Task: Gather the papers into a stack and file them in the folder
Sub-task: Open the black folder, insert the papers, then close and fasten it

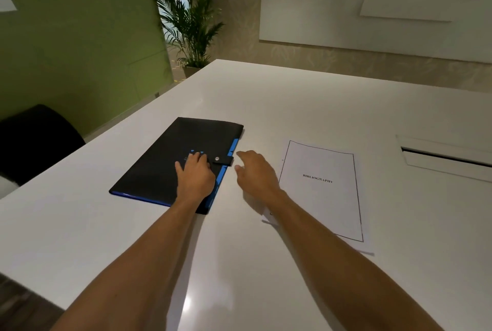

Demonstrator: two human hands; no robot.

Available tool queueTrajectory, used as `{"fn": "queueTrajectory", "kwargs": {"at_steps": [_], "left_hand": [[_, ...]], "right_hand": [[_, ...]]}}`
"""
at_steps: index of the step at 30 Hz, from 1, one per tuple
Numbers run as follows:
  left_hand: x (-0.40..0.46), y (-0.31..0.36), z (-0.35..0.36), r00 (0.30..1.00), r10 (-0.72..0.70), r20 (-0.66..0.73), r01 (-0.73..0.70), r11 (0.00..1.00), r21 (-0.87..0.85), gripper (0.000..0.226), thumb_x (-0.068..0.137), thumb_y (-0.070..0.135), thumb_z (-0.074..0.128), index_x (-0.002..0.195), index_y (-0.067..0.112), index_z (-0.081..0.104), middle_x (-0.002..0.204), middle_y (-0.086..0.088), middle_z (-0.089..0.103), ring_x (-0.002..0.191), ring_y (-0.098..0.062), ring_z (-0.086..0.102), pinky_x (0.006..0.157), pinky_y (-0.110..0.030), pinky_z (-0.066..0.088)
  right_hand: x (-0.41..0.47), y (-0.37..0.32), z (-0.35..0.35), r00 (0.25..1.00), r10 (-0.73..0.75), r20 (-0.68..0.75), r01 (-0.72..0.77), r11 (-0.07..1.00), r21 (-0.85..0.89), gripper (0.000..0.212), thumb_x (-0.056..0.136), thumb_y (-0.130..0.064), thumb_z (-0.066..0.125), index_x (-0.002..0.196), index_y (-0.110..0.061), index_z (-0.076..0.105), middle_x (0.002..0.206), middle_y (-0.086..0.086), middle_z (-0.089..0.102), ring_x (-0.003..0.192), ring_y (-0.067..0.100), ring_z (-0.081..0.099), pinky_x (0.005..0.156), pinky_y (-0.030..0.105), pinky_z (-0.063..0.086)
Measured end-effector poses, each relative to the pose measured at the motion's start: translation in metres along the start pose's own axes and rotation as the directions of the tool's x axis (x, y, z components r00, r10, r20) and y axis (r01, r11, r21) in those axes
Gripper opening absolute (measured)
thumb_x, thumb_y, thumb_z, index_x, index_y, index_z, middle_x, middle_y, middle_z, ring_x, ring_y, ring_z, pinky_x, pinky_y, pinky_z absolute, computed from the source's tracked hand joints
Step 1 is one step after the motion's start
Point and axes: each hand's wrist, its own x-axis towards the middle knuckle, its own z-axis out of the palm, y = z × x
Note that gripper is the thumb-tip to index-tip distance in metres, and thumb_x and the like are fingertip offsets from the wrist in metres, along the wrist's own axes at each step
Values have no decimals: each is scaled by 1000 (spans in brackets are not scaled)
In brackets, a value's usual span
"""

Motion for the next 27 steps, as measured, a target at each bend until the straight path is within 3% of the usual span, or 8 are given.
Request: {"fn": "queueTrajectory", "kwargs": {"at_steps": [4,11,17,23,27], "left_hand": [[-2,1,7,999,32,42,-34,999,39,42,91,14,41,133,9,46,147,-11,40,144,-28,22,117,-55,13],[-12,22,16,996,9,90,-11,1000,19,52,94,22,38,143,6,34,156,-13,25,147,-28,13,118,-51,6],[-14,27,18,996,33,87,-36,999,39,54,93,21,38,145,8,32,157,-11,24,147,-26,13,118,-51,6],[-13,25,19,994,33,104,-41,997,67,53,96,27,35,146,8,29,157,-11,23,148,-26,12,118,-51,6],[-14,24,18,994,37,107,-44,997,59,54,97,26,32,148,8,26,157,-11,23,148,-26,12,118,-51,6]], "right_hand": [[19,-12,23,997,-66,51,69,996,-63,43,98,-22,52,139,-11,50,131,14,56,116,29,56,97,38,48],[34,-2,29,999,-44,-28,36,971,-236,32,96,-38,53,109,-13,66,114,11,56,101,25,54,82,34,46],[45,-3,23,997,-71,35,78,933,-351,33,97,-36,55,109,-8,66,114,12,60,99,24,58,81,32,48],[39,-5,32,972,-233,41,220,829,-515,25,98,-24,55,115,-8,62,113,14,62,102,25,60,84,32,50],[39,-5,35,967,-255,2,221,832,-510,22,99,-23,52,112,-8,60,109,14,65,97,26,62,81,33,51]]}}
